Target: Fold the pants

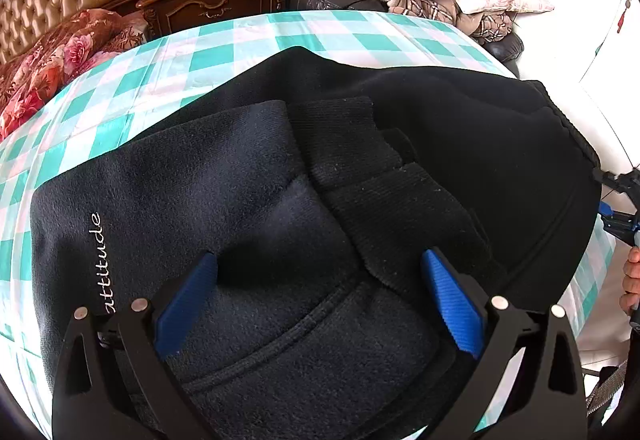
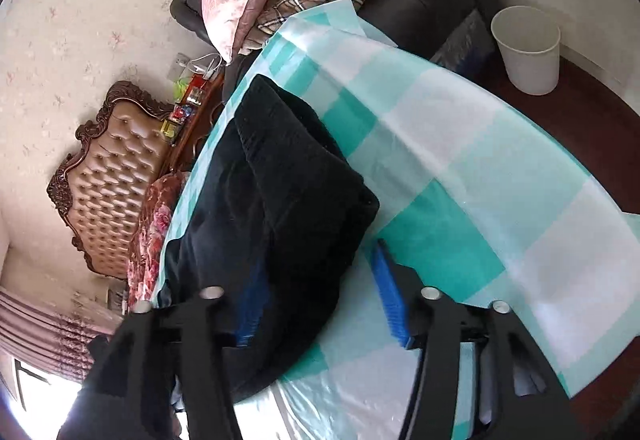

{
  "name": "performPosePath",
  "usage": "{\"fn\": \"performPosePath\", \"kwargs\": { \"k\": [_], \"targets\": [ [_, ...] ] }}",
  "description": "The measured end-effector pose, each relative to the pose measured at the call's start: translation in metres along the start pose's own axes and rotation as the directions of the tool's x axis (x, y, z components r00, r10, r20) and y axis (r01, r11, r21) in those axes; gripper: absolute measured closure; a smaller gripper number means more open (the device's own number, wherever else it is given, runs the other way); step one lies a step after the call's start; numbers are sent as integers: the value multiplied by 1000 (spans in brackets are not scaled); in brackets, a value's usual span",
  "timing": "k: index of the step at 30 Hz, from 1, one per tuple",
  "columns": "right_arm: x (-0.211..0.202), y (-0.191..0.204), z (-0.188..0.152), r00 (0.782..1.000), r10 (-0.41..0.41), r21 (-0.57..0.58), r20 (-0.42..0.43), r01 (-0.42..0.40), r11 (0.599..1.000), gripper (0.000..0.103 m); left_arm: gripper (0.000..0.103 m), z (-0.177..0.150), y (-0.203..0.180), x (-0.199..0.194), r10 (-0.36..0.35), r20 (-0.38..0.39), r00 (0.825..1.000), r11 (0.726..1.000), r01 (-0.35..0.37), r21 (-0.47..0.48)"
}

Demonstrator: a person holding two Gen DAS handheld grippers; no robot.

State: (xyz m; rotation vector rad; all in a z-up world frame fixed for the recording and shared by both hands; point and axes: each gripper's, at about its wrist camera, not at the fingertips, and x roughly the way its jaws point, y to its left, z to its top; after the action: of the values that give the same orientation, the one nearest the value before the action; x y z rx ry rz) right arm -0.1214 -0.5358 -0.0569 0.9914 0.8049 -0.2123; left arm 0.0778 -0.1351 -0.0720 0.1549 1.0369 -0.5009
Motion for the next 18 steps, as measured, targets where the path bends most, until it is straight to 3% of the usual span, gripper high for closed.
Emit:
{"fn": "performPosePath", "kwargs": {
  "k": [3, 8, 10, 11, 14, 18],
  "targets": [
    [-2, 3, 5, 998, -58, -21, -11, 57, 998, 29, 1, 0, 0, 0, 0, 1, 1000, 1000, 0, -2],
    [12, 0, 18, 999, 47, 13, -7, -47, 999, 28, 1, -1, -1, -2, 2, 0, 1000, 1000, -2, -2],
    [19, -6, 23, 996, 87, 60, 9, -87, 994, 43, 1, 0, -2, -2, 3, -2, 1000, 1000, -3, 1],
    [23, -8, 23, 996, 90, 74, 6, -90, 993, 62, 1, 0, -2, -2, 1, -3, 1000, 1000, -1, 1],
    [14, -8, 15, 987, 149, 60, 56, -152, 986, 72, 1, 1, -1, -4, -4, -5, 1000, 1000, 4, 2],
    [-7, 22, 10, 985, 133, -45, 113, -128, 991, 75, 2, 12, 1, -31, -23, 71, 997, 1000, 23, 0]
  ]
}}
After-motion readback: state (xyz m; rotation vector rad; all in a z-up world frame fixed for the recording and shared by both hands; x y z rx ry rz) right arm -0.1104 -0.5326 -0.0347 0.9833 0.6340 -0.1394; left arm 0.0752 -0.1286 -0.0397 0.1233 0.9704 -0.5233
